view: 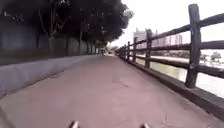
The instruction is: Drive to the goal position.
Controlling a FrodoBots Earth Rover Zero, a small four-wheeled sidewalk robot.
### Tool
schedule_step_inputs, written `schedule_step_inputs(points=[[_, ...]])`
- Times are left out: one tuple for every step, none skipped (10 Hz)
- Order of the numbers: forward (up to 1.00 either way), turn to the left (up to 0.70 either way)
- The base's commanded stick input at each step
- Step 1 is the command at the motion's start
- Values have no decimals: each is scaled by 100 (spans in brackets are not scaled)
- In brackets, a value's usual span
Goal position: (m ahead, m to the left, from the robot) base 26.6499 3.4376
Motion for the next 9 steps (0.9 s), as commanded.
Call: schedule_step_inputs(points=[[70, 0], [70, 0], [70, 0], [70, 0], [70, 0], [70, 0], [70, 0], [70, 0], [70, 0]])
